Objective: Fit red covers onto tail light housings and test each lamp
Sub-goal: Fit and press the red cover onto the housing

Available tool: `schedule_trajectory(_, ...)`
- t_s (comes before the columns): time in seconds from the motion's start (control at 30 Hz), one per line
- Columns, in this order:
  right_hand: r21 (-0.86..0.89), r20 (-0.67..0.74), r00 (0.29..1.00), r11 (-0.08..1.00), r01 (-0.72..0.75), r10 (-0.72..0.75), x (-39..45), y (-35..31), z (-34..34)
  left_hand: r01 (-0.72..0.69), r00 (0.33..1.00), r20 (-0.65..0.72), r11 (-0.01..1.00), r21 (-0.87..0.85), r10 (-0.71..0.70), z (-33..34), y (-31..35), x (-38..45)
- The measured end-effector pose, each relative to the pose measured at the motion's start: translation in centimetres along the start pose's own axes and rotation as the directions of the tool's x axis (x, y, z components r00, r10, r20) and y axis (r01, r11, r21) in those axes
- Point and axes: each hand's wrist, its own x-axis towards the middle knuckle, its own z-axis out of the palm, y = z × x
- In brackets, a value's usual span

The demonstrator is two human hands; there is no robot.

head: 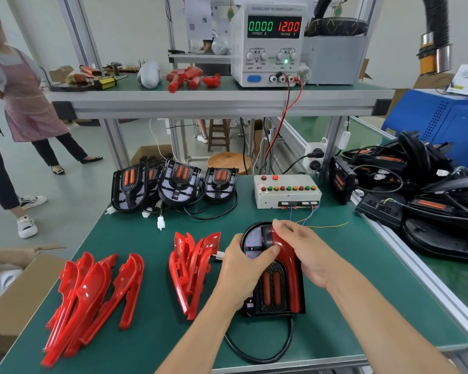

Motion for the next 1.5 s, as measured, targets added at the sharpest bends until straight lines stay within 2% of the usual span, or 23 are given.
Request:
schedule_trajectory(0.1,0.050,0.055,0.998,0.998,0.027,-0.030,-0.3,0.5,-0.7,0.008,1.000,0.026,1.000,-0.014,-0.008,-0.2,-0.3,0.1)
schedule_trajectory(0.23,-0.137,-0.052,0.987,0.980,0.142,-0.150,-0.3,0.8,-0.5,-0.010,1.000,0.022,1.000,-0.012,0.010,-0.4,-0.5,0.3)
schedule_trajectory(0.37,-0.203,-0.141,0.972,0.966,0.159,-0.189,-0.2,1.3,0.1,0.006,1.000,-0.011,1.000,-0.001,-0.006,-0.1,-0.4,0.3)
schedule_trajectory(0.47,-0.107,-0.090,0.988,0.987,0.117,-0.127,-0.8,2.0,-0.4,0.047,0.999,-0.006,0.999,-0.022,-0.048,-0.1,-0.8,0.3)
schedule_trajectory(0.53,-0.177,-0.059,0.984,0.972,0.157,-0.170,-1.5,2.7,-0.9,0.083,0.996,-0.014,0.996,-0.038,-0.084,-0.3,-1.0,0.2)
schedule_trajectory(0.6,-0.300,-0.078,0.967,0.931,0.208,-0.241,-2.0,3.4,-1.0,0.096,0.995,-0.026,0.995,0.001,-0.096,-0.4,-1.0,0.0)
schedule_trajectory(0.7,-0.304,-0.165,0.935,0.918,0.255,-0.314,-2.3,3.7,-0.3,0.075,0.996,-0.062,0.991,0.112,-0.068,-0.1,-0.4,-0.4)
schedule_trajectory(0.8,-0.245,-0.261,0.920,0.942,0.230,-0.292,-2.1,4.2,-0.2,0.031,0.996,-0.087,0.968,0.248,-0.010,-0.4,0.6,-1.1)
schedule_trajectory(0.9,-0.159,-0.322,0.921,0.972,0.175,-0.219,-2.0,5.2,0.0,-0.075,0.970,-0.190,0.930,0.359,0.152,-2.6,1.5,-2.6)
schedule_trajectory(1.0,-0.060,-0.371,0.920,0.992,0.113,-0.127,-2.3,6.1,0.6,-0.086,0.915,-0.279,0.817,0.570,0.292,-6.7,2.5,-4.6)
schedule_trajectory(1.13,0.076,-0.436,0.900,0.995,0.060,-0.021,-3.3,6.6,0.8,0.141,0.866,-0.374,0.555,0.820,0.333,-13.1,3.8,-6.0)
schedule_trajectory(1.23,0.141,-0.511,0.860,0.987,0.070,0.012,-4.4,7.1,0.7,0.315,0.891,-0.394,0.317,0.895,0.227,-16.5,4.0,-5.9)
schedule_trajectory(1.3,0.177,-0.547,0.837,0.981,0.083,0.028,-5.0,7.5,0.9,0.348,0.918,-0.376,0.197,0.916,0.128,-17.4,3.6,-5.3)
schedule_trajectory(1.5,0.240,-0.590,0.803,0.967,0.082,0.078,-6.5,8.5,2.2,0.321,0.947,-0.322,0.080,0.944,-0.002,-17.1,2.6,-3.2)
